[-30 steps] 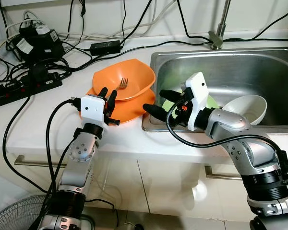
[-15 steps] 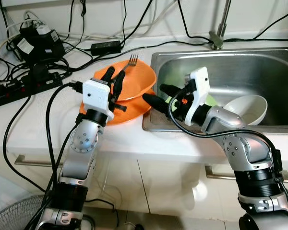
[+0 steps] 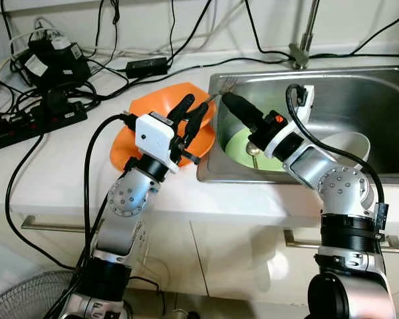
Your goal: Kitchen organization
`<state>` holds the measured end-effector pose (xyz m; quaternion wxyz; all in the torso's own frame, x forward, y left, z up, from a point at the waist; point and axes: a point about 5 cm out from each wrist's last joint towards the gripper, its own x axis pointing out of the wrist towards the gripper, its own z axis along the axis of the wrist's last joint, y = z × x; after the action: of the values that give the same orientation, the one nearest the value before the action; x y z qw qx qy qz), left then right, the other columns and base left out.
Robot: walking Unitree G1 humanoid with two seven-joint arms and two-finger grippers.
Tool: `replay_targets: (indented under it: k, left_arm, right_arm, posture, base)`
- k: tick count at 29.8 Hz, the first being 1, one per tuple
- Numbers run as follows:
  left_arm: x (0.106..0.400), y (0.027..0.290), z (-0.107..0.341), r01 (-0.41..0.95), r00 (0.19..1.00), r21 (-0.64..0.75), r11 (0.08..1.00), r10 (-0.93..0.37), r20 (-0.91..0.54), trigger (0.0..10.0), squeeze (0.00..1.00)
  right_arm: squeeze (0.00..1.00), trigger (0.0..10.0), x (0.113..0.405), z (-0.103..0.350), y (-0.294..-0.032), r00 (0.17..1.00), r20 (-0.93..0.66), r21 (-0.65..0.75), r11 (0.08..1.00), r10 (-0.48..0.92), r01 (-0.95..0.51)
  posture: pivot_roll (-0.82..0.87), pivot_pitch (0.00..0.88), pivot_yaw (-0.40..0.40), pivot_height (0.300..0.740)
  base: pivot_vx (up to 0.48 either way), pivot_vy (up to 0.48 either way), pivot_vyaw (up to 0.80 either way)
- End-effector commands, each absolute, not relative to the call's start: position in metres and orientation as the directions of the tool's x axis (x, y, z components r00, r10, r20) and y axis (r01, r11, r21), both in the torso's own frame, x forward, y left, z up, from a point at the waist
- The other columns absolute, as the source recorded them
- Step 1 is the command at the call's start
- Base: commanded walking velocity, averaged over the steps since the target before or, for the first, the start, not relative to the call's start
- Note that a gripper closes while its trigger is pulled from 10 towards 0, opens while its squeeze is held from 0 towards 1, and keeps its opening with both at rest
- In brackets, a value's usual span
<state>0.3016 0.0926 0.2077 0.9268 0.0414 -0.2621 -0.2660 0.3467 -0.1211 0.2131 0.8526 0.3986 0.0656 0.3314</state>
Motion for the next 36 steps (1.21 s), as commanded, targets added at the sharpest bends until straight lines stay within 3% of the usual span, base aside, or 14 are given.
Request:
replay_targets:
  k: [1, 13, 14, 15, 16, 36]
  left_arm:
    - [0.298, 0.09, 0.214, 0.491, 0.697, 0.22, 0.843, -0.532, 0.481, 0.0, 0.0]
    - [0.291, 0.075, 0.206, 0.588, 0.659, 0.196, 0.785, -0.605, 0.448, 0.0, 0.0]
    - [0.291, 0.072, 0.207, 0.593, 0.654, 0.198, 0.781, -0.61, 0.448, 0.0, 0.0]
    - [0.291, 0.072, 0.207, 0.593, 0.653, 0.199, 0.78, -0.611, 0.448, 0.0, 0.0]
    - [0.29, 0.072, 0.207, 0.594, 0.653, 0.199, 0.78, -0.611, 0.447, 0.0, 0.0]
    - [0.295, 0.084, 0.202, 0.558, 0.689, 0.198, 0.806, -0.583, 0.431, 0.0, 0.0]
  right_arm:
    - [0.0, 10.0, 0.35, 0.221, -0.116, 0.758, 0.164, 0.737, 0.433, 0.631, -0.519]
    - [0.0, 10.0, 0.361, 0.225, -0.108, 0.759, 0.162, 0.761, 0.41, 0.631, -0.503]
    - [0.0, 1.3, 0.362, 0.224, -0.107, 0.761, 0.157, 0.761, 0.414, 0.629, -0.499]
    - [0.0, 1.3, 0.363, 0.224, -0.107, 0.762, 0.156, 0.761, 0.415, 0.628, -0.498]
    - [0.0, 0.0, 0.364, 0.225, -0.107, 0.764, 0.157, 0.762, 0.416, 0.625, -0.497]
    - [0.0, 0.0, 0.37, 0.226, -0.116, 0.801, 0.144, 0.815, 0.389, 0.581, -0.429]
  posture:
    - [-0.04, 0.023, 0.147, 0.74]
    - [-0.05, 0.021, 0.149, 0.74]
    - [-0.04, 0.02, 0.147, 0.74]
    - [-0.04, 0.02, 0.147, 0.74]
    - [-0.05, 0.02, 0.146, 0.74]
    - [-0.05, 0.028, 0.144, 0.74]
  base:
    - [0.0, 0.0, 0.0]
    - [0.0, 0.0, 0.0]
    - [0.0, 0.0, 0.0]
    - [0.0, 0.0, 0.0]
    - [0.0, 0.0, 0.0]
    - [0.0, 0.0, 0.0]
